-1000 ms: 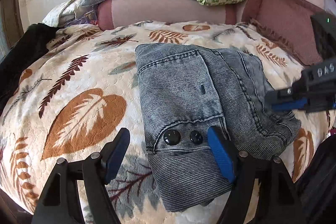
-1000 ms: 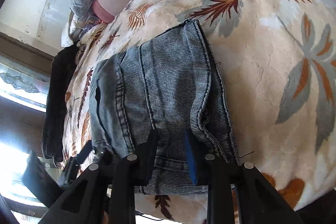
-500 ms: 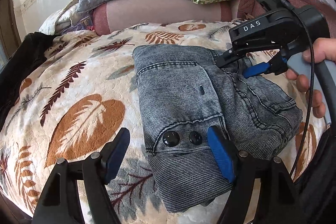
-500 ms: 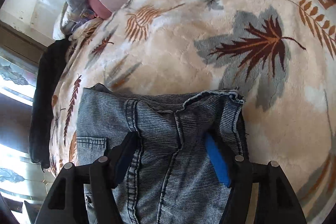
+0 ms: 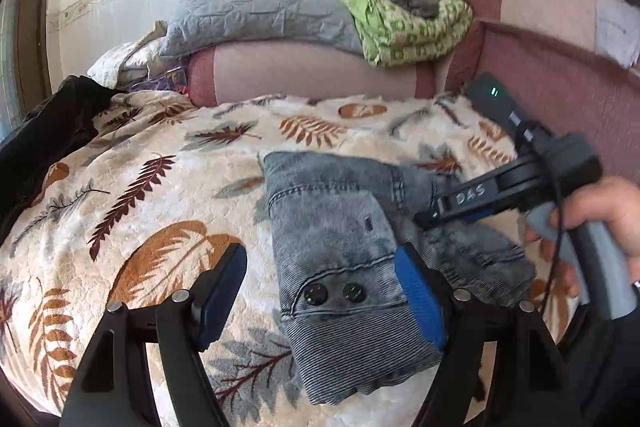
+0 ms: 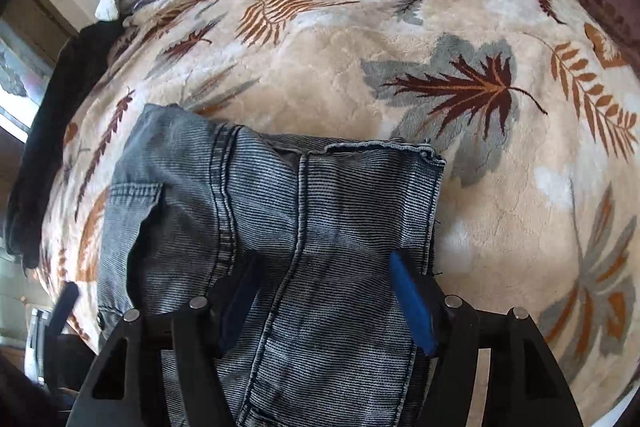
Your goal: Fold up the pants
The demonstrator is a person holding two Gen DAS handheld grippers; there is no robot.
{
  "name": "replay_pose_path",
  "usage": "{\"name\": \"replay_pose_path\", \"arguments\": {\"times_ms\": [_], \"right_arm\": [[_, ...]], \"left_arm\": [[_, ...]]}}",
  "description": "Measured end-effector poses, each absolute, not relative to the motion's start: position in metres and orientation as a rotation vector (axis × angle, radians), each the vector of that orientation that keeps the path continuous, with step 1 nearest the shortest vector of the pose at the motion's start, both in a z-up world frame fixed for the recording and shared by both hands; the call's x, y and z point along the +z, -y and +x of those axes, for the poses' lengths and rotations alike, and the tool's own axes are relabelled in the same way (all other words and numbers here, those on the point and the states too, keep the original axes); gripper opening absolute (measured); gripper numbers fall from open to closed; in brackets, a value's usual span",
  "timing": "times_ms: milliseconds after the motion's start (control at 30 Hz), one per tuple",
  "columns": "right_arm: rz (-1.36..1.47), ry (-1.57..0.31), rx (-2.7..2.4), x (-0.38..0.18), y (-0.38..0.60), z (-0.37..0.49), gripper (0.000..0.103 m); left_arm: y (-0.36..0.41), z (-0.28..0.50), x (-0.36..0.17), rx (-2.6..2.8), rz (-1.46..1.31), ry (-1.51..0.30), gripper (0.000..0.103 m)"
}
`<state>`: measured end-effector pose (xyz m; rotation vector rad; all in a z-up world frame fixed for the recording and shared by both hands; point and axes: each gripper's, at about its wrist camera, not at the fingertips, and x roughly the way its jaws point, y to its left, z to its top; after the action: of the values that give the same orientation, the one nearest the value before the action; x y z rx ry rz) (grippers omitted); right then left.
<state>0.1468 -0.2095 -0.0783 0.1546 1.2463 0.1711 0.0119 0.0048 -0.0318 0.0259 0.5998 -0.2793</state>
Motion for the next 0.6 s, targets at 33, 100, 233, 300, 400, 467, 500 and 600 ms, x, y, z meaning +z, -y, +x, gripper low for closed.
{"name": "replay_pose_path", "arguments": {"times_ms": [33, 100, 233, 300, 400, 467, 500, 600], "right_arm": [[0.185, -1.249, 0.176, -0.079, 0.213, 0.148, 0.069], [0.231, -1.257, 0.185, -0.078, 0.219, 0.15, 0.07], [0.313, -1.239, 0.202, -0.044, 0.226, 0.155, 0.07], [0.413, -1.181, 0.279, -0.022, 0.227, 0.156, 0.07], [0.532, -1.179, 0.401, -0.015, 0.219, 0.174, 0.071], [0.534, -1.209, 0.393, -0.033, 0.215, 0.187, 0.072], [0.525, -1.24, 0.353, -0.051, 0.218, 0.192, 0.071], [0.669, -1.203, 0.315, -0.077, 0.24, 0.193, 0.039]], "left_arm": [[-0.001, 0.015, -0.036, -0.302, 0.03, -0.639, 0.08], [0.019, 0.03, -0.068, -0.342, 0.126, -0.831, 0.081], [0.036, 0.015, -0.072, -0.285, 0.252, -0.742, 0.083], [0.033, 0.018, -0.074, -0.29, 0.225, -0.756, 0.083], [0.031, 0.02, -0.075, -0.293, 0.213, -0.765, 0.083], [0.034, 0.017, -0.075, -0.288, 0.232, -0.75, 0.083], [0.035, 0.016, -0.076, -0.291, 0.24, -0.743, 0.083], [0.033, 0.017, -0.075, -0.294, 0.231, -0.741, 0.084]]}}
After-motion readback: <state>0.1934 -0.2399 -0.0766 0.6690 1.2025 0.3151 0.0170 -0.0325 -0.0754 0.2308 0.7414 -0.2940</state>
